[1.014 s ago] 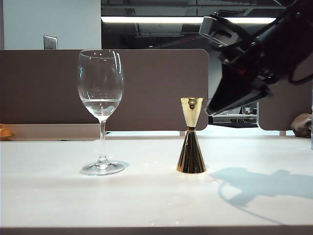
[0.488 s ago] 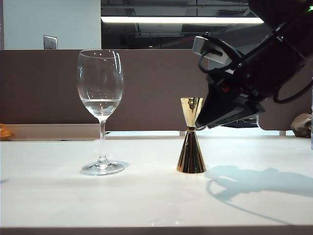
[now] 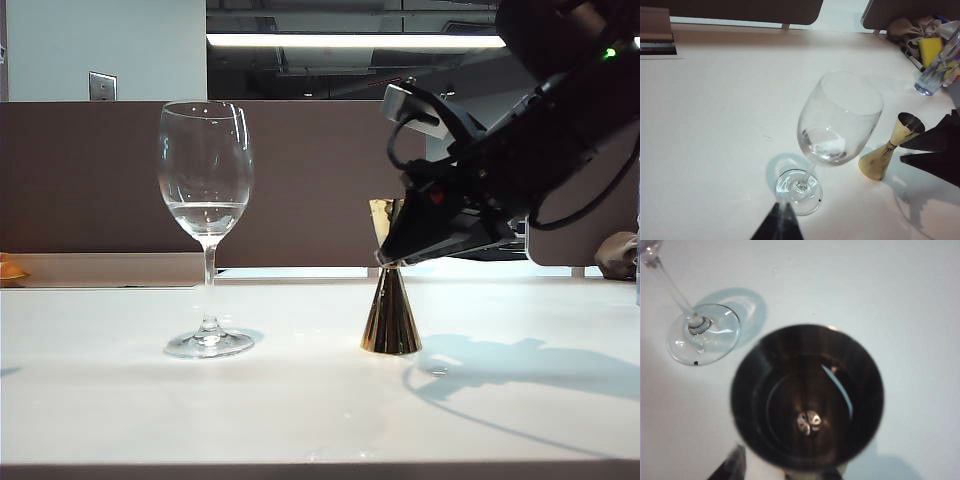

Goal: Pick up the jigger and pour the water inside into the glass.

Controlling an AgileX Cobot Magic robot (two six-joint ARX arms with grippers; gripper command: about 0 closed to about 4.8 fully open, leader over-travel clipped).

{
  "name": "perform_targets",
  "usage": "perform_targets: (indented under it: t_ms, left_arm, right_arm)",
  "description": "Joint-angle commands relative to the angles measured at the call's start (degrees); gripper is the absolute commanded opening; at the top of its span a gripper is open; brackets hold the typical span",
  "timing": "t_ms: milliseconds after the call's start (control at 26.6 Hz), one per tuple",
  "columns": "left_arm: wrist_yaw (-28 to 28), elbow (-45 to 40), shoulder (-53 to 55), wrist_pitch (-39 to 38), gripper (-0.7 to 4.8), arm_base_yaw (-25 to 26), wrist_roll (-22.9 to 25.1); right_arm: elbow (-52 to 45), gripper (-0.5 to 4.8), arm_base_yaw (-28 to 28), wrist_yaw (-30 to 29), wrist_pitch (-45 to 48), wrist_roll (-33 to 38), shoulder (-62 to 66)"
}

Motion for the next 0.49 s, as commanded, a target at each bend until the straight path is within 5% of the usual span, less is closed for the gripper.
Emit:
perform_targets:
  t_ms: [38, 488]
  left_arm:
    - [0.1, 0.2, 0.0, 0.4, -0.05, 0.0, 0.1]
    - [0.1, 0.2, 0.0, -0.7, -0.05, 0.0, 0.2]
  right_arm:
    - [0.3, 1.81, 0.1, -0.3, 3.0, 0.3, 0.7]
    - [0.3, 1.81, 0.1, -0.3, 8.2, 1.2, 4.2]
